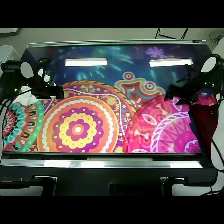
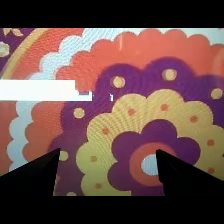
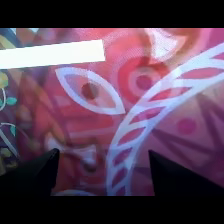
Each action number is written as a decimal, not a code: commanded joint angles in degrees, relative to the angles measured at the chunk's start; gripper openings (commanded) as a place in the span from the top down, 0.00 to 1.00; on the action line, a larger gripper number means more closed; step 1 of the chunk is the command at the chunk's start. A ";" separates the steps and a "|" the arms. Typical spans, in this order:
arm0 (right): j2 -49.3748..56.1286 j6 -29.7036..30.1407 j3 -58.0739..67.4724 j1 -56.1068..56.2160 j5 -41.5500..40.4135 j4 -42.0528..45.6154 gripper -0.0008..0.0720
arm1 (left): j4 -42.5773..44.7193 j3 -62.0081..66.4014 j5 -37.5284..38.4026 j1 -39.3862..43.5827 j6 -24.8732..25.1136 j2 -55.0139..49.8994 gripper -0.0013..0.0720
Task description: Fold the clothes and pants, and hang the long-sleeved shirts on hangers.
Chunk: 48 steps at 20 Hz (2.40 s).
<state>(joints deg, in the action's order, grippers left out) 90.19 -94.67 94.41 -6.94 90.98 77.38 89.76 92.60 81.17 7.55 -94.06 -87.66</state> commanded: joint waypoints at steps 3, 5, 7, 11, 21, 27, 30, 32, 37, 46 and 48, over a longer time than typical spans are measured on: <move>0.04 -0.02 -0.02 0.04 0.02 0.00 0.12 | 0.02 -0.02 0.00 0.02 0.02 0.04 0.02; 0.04 -0.02 -0.02 0.07 0.02 0.00 0.12 | 0.02 -0.02 -0.02 0.02 0.02 0.04 0.02; 0.04 -0.02 -0.02 0.07 0.02 0.00 0.12 | 0.02 -0.02 0.00 0.02 0.02 0.04 0.02; 0.04 -0.02 -0.02 0.07 0.02 0.00 0.12 | 0.02 -0.02 -0.02 0.02 0.02 0.04 0.02; 0.11 0.00 -0.02 0.04 -8.33 5.86 0.12 | -3.23 1.14 -29.27 -3.82 -12.79 -5.01 0.01; 0.11 0.00 -0.02 0.04 -9.35 5.81 0.12 | -19.89 -0.59 -18.82 -31.82 -22.56 -9.64 0.01; 0.11 -0.07 -0.02 0.07 -9.35 4.92 0.12 | -21.46 -7.69 -26.05 -35.01 -22.58 -9.66 0.01; 0.11 -0.07 -0.02 0.07 -9.46 4.61 0.12 | -25.86 -11.93 -34.80 -34.53 -22.03 -10.75 0.01; 0.11 -0.07 -0.02 0.07 -8.59 3.65 0.12 | -44.11 -13.60 -50.40 -29.38 -5.27 -16.04 0.01; -0.92 2.80 0.31 0.04 -1.90 -3.23 0.12 | -44.37 -11.76 -47.89 -22.34 5.60 -7.02 0.95; -2.01 4.13 2.45 0.04 -1.95 -3.21 0.12 | -44.35 -11.69 -45.16 -17.90 12.55 4.31 0.95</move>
<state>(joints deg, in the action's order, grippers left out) 89.30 -93.14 95.18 -6.92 88.09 74.78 45.98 80.40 33.43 -14.57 -91.81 -93.76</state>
